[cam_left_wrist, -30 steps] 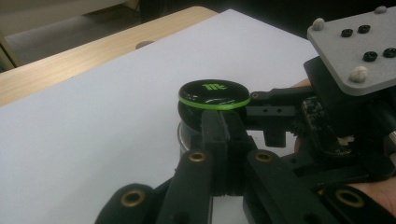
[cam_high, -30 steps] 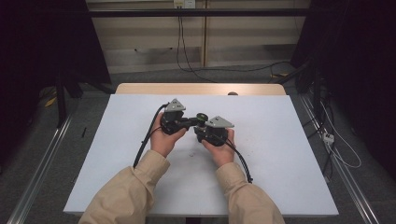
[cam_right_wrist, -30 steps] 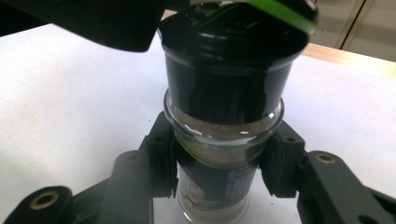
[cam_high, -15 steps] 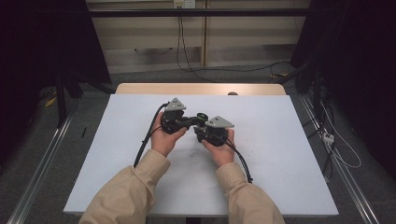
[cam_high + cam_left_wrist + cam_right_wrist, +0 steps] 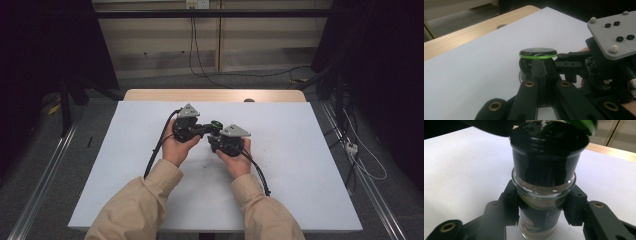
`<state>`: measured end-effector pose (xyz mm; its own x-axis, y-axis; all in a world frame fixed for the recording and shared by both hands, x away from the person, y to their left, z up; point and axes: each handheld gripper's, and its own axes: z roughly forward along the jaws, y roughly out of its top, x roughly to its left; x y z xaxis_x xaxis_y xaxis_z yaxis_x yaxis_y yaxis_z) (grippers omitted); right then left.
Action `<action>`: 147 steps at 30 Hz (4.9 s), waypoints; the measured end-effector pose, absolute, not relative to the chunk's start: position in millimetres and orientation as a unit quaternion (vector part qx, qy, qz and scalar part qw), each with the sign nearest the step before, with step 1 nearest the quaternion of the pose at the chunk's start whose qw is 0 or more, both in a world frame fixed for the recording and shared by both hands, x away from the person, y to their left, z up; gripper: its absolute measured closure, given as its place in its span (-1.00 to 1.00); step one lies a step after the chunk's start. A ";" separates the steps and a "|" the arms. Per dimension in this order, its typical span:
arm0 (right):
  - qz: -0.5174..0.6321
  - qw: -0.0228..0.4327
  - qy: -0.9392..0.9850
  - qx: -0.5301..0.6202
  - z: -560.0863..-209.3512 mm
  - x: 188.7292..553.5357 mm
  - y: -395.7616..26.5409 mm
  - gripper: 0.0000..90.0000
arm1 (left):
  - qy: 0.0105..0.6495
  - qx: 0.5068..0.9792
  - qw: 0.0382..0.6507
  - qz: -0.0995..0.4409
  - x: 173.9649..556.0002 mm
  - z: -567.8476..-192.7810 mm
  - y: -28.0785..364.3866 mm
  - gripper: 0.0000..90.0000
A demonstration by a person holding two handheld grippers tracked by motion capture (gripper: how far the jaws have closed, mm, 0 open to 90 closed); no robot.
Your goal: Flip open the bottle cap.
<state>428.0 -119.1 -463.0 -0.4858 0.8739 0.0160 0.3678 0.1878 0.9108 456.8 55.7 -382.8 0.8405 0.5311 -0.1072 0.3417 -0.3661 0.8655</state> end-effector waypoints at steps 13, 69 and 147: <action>0.471 0.269 0.722 0.430 -463.0 428.1 -119.3 0.18 | 0.266 0.822 0.495 0.097 457.8 -380.4 53.7 1.00; 0.471 0.267 0.722 0.431 -463.0 428.3 -119.4 0.18 | 0.265 0.820 0.498 0.099 466.5 -367.9 43.4 1.00; 0.482 0.200 0.739 0.427 -449.8 378.1 -155.8 -0.74 | 0.279 0.809 0.514 0.061 435.5 -385.1 107.6 -0.38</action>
<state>378.1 -155.8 -449.8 -0.5562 0.8229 0.1158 0.4377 0.1716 0.8826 435.5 107.6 -385.1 0.8370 0.5140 -0.1877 0.3880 -0.3157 0.8659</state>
